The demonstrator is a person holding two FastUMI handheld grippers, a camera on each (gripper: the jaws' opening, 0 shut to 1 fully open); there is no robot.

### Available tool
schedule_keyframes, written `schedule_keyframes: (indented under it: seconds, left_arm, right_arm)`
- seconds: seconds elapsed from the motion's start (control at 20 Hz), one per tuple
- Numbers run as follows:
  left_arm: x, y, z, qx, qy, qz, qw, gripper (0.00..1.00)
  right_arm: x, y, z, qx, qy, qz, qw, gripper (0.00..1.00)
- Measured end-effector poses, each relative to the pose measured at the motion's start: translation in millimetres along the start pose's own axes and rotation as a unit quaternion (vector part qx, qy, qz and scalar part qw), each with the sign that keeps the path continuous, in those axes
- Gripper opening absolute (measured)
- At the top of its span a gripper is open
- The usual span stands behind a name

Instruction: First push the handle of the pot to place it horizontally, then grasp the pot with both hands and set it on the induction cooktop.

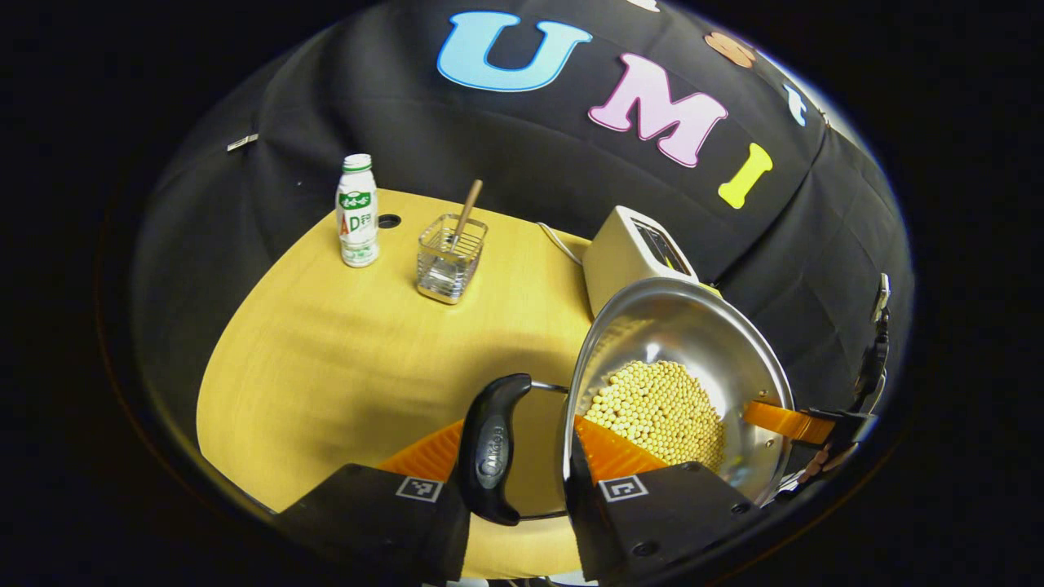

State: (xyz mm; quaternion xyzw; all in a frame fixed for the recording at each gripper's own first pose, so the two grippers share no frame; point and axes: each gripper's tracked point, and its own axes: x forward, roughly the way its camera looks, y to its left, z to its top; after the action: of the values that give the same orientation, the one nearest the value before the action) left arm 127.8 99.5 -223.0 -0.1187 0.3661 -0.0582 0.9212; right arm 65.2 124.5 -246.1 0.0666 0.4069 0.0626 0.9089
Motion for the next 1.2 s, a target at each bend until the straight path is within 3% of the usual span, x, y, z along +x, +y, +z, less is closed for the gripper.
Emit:
schedule_keyframes:
  seconds: [0.45,0.5,0.55,0.6,0.7,1.1,1.2]
  left_arm:
    - [50,-80,-14,0.006,0.020,0.003,1.000,0.55]
    - [56,-87,-16,0.004,0.021,0.003,1.000,0.55]
    - [60,-91,-18,0.003,0.023,0.003,1.000,0.55]
    - [66,-97,-20,0.002,0.024,0.004,1.000,0.55]
    - [76,-111,-23,0.000,0.028,0.006,1.000,0.55]
    - [106,-146,-30,-0.001,0.026,0.015,1.000,0.55]
    - [111,-152,-30,-0.001,0.024,0.015,1.000,0.55]
  right_arm:
    - [13,-90,14,0.017,0.011,-0.009,1.000,0.55]
    - [16,-99,15,0.016,0.013,-0.009,1.000,0.51]
    - [18,-107,18,0.015,0.014,-0.010,1.000,0.55]
    - [21,-115,19,0.015,0.015,-0.010,1.000,0.51]
    - [28,-130,22,0.015,0.018,-0.009,1.000,0.55]
    - [50,-170,28,0.019,0.027,-0.003,0.999,0.55]
    - [56,-176,28,0.018,0.027,-0.002,0.999,0.51]
